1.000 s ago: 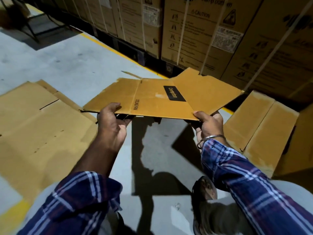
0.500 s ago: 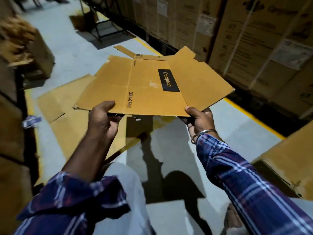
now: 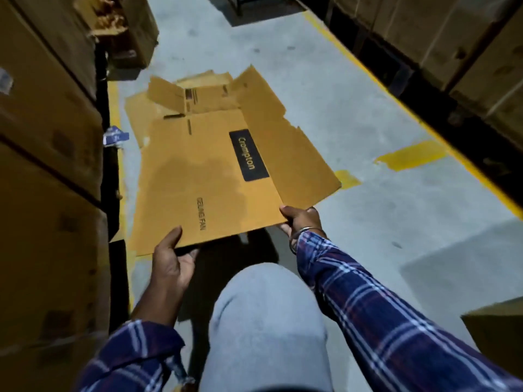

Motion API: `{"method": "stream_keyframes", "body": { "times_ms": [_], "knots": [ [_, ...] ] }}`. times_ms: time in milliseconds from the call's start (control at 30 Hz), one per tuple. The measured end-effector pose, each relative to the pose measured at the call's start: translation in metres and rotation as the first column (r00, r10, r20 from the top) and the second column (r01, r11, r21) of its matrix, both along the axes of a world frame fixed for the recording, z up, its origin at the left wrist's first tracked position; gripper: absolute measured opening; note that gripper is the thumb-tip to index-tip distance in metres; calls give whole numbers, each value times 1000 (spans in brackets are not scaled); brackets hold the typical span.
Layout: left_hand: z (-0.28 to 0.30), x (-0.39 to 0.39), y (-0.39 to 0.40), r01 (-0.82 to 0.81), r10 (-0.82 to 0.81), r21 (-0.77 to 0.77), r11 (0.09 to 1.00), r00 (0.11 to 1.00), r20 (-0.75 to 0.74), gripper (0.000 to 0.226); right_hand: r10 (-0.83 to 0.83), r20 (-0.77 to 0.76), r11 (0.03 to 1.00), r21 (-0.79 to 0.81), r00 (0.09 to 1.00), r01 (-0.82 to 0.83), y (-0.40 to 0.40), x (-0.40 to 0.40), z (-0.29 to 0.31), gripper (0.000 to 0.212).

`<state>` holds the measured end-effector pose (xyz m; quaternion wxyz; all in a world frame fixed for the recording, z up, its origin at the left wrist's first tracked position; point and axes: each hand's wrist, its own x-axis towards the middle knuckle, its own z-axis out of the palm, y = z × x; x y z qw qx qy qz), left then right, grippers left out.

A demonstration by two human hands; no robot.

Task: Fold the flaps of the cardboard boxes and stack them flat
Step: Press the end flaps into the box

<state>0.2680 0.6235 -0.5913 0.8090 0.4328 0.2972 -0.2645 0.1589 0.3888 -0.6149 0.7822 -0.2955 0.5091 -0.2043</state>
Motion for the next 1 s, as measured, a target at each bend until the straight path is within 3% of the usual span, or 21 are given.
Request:
{"method": "stream_keyframes", "body": {
  "times_ms": [67, 133, 233, 433, 633, 800, 1000],
  "knots": [
    [-28, -2, 7, 29, -25, 87, 996, 998, -51, 45, 43, -179, 999, 30, 983, -38, 5, -3, -28, 53],
    [-48, -5, 8, 83, -75, 122, 989, 995, -66, 42, 26, -275, 996, 89, 961, -1, 17, -14, -41, 35],
    [-76, -13, 7, 103, -88, 161, 982, 991, -100, 47, -25, -260, 984, 167, 965, 70, 25, -33, -66, 34],
    [-101, -40, -3, 75, -55, 194, 978, 993, -105, 47, -29, -352, 993, 94, 936, 66, 14, -41, -87, 34],
    [-95, -30, -9, 12, -10, 50, 999, 1000, -25, 54, -42, -246, 998, 38, 968, 53, 1, -36, -76, 32],
    [-89, -21, -5, -6, 6, -27, 1000, 1000, 16, 70, -58, -135, 998, 4, 989, 60, 2, -27, -72, 18],
    [-93, 0, -2, -44, 49, -74, 996, 996, 75, 61, 10, -36, 999, -35, 999, -11, -2, 10, -65, 17]
  ]
}}
